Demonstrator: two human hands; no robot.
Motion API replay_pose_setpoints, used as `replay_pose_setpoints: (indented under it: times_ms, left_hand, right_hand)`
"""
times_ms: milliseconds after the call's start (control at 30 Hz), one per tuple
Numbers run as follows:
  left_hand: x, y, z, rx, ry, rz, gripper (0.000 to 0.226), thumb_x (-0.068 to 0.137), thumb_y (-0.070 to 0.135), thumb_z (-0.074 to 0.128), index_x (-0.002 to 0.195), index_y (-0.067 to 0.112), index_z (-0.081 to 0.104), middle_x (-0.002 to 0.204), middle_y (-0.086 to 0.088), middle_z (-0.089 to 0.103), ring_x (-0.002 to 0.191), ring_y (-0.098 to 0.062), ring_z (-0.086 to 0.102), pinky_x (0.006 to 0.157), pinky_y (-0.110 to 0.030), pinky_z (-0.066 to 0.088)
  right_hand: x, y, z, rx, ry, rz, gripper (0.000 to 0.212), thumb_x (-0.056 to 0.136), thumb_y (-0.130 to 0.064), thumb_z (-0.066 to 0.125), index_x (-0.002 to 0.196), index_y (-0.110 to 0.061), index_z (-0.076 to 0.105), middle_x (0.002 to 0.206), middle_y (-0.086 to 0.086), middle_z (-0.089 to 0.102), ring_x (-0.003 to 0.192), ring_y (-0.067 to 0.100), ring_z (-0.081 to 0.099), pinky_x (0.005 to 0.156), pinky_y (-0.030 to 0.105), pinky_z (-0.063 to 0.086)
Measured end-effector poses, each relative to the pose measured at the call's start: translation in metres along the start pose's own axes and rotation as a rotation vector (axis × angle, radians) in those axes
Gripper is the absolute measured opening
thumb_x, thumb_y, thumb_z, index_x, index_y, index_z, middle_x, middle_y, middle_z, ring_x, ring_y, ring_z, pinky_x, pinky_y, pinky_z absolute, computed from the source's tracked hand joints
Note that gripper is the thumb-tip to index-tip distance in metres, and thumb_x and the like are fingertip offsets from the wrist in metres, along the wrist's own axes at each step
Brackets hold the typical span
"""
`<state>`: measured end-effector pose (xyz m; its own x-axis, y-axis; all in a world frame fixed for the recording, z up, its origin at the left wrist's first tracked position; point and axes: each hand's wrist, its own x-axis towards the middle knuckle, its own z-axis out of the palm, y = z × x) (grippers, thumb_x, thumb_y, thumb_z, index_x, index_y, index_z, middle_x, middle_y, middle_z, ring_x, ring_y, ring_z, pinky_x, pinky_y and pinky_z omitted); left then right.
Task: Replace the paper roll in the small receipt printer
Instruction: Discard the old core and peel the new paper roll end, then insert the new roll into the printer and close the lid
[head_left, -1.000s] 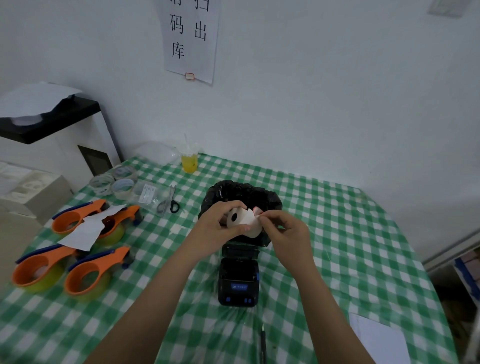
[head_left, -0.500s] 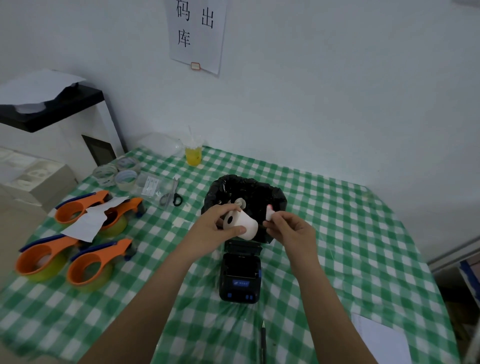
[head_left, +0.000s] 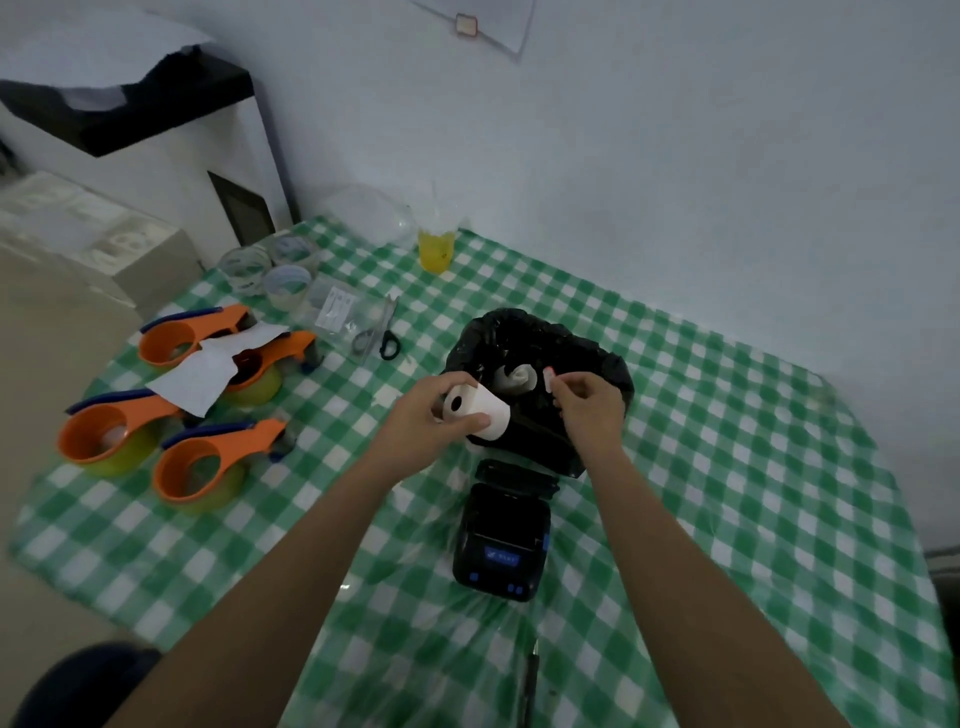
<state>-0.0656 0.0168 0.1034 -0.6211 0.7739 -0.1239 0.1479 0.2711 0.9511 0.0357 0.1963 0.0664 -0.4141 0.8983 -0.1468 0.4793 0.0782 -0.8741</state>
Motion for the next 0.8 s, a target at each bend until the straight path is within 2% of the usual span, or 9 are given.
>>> replay_pose_setpoints:
  times_ms: [133,233,333,433,533,633,700,800]
  left_hand:
    - [0.024,-0.009,-0.002,-0.017,0.034,-0.034,0.027,0.081,0.021,0.068,0.105,0.024,0.057,0.095,0.022,0.044,0.078,-0.001,0.053,0.055,-0.012,0.050]
    - [0.039,-0.017,-0.001,-0.028,0.058,-0.043,0.030,0.081,0.020,0.068,0.109,0.020,0.057,0.096,0.022,0.043,0.079,-0.001,0.053,0.055,-0.007,0.050]
    - [0.051,-0.028,0.001,-0.037,0.069,-0.042,0.028,0.080,0.021,0.069,0.105,0.025,0.056,0.098,0.020,0.044,0.082,-0.003,0.055,0.060,-0.009,0.051]
    - [0.060,-0.035,0.002,-0.040,0.078,-0.048,0.030,0.079,0.021,0.070,0.105,0.027,0.057,0.102,0.015,0.048,0.086,-0.005,0.056,0.065,-0.018,0.054]
    - [0.066,-0.037,0.005,-0.074,0.088,-0.042,0.032,0.077,0.018,0.071,0.106,0.026,0.058,0.101,0.021,0.049,0.087,-0.004,0.056,0.067,-0.012,0.054]
    - [0.069,-0.040,0.008,-0.070,0.099,-0.054,0.033,0.076,0.020,0.072,0.105,0.029,0.058,0.105,0.013,0.051,0.090,-0.005,0.056,0.067,-0.016,0.053]
    - [0.070,-0.041,0.010,-0.059,0.096,-0.064,0.033,0.077,0.020,0.072,0.105,0.029,0.057,0.110,0.009,0.051,0.090,-0.006,0.055,0.067,-0.016,0.051]
    - [0.069,-0.040,0.011,-0.062,0.093,-0.076,0.034,0.077,0.019,0.072,0.108,0.025,0.058,0.115,0.003,0.052,0.086,-0.005,0.055,0.064,-0.006,0.050]
  right_hand:
    - [0.046,0.009,0.028,-0.193,-0.082,-0.050,0.028,0.084,-0.038,0.065,0.081,-0.010,0.069,0.073,0.001,0.066,0.060,0.009,0.056,0.055,0.020,0.042]
    - [0.073,0.018,0.044,-0.326,-0.127,-0.084,0.016,0.087,-0.022,0.062,0.084,-0.008,0.068,0.076,0.003,0.067,0.059,0.014,0.057,0.048,0.019,0.040]
    - [0.091,0.025,0.055,-0.442,-0.195,-0.121,0.010,0.084,-0.011,0.060,0.088,-0.006,0.068,0.081,0.005,0.064,0.072,0.020,0.059,0.059,0.026,0.044]
    - [0.105,0.031,0.060,-0.497,-0.258,-0.110,0.009,0.082,-0.015,0.065,0.084,-0.006,0.066,0.083,0.008,0.063,0.076,0.022,0.059,0.063,0.029,0.044]
    - [0.115,0.035,0.062,-0.592,-0.328,-0.117,0.015,0.085,-0.021,0.064,0.085,-0.008,0.072,0.091,0.014,0.069,0.079,0.027,0.062,0.066,0.031,0.048]
    - [0.118,0.035,0.059,-0.612,-0.375,-0.123,0.015,0.085,-0.019,0.064,0.087,-0.010,0.075,0.094,0.015,0.071,0.077,0.027,0.063,0.066,0.030,0.049]
    - [0.118,0.032,0.054,-0.625,-0.358,-0.137,0.011,0.084,-0.016,0.066,0.083,-0.009,0.074,0.093,0.013,0.071,0.075,0.025,0.062,0.066,0.031,0.049]
    - [0.112,0.022,0.041,-0.599,-0.303,-0.172,0.006,0.080,-0.010,0.066,0.080,-0.006,0.070,0.089,0.010,0.071,0.080,0.024,0.064,0.069,0.034,0.053]
